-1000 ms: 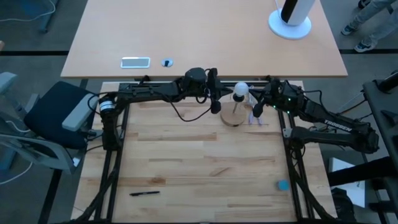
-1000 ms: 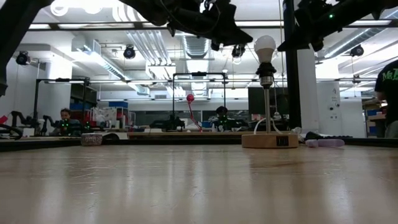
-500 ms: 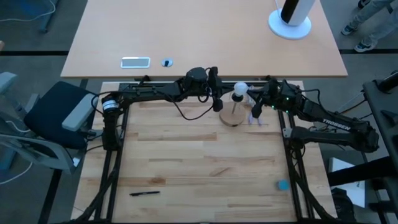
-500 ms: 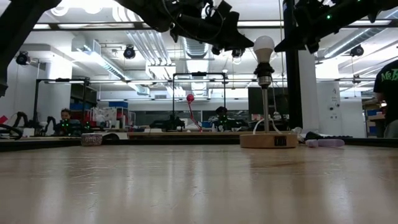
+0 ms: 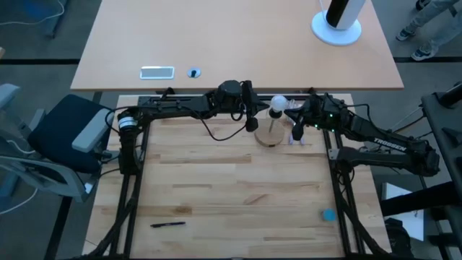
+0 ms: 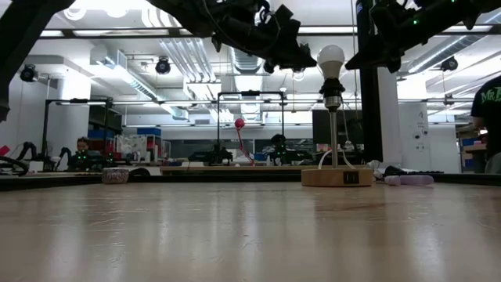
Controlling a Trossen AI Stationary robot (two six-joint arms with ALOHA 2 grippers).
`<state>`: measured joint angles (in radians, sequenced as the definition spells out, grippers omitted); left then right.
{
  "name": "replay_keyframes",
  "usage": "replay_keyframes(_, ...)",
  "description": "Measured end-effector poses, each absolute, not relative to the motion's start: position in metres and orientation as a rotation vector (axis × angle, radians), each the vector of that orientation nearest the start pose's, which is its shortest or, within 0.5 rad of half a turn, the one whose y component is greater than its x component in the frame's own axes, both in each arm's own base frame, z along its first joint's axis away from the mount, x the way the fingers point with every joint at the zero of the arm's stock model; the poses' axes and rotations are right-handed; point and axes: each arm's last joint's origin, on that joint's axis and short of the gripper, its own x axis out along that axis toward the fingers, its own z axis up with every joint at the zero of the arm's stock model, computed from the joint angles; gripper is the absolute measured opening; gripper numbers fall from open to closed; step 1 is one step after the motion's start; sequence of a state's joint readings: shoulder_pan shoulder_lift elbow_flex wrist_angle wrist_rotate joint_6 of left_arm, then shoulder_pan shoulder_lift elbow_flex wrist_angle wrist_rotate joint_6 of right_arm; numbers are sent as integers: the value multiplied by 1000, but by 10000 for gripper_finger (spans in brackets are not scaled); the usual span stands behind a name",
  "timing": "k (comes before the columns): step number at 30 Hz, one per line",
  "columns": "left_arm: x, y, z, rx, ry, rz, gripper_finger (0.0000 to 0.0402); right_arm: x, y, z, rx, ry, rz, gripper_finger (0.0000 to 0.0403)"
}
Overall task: Screw lightbulb
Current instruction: Insert the lightbulb on the lamp
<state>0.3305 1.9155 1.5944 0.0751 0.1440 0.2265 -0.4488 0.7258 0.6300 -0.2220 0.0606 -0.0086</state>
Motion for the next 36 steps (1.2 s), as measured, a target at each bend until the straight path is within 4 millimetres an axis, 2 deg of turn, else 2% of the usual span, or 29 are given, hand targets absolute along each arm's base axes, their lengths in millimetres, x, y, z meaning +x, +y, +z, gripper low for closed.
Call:
replay_keyframes(3,427,140,316,167,250,138,0,145,-73,285,37,320,-543,13)
replay_keyframes(6,428,139,318,167,217,77,0,145,-75,287,-8,314,-588,13)
replay_keyframes(10,430,139,319,177,183,80,0,148,-77,291,-46,276,-593,13)
replay_keyframes(15,434,142,310,169,195,88,0,149,-77,291,-48,273,-587,13)
replay_keyframes(30,434,145,311,173,198,160,0,151,-73,291,15,257,-452,13)
replay_keyframes(36,433,144,305,161,258,170,0,147,-72,287,44,298,-491,13)
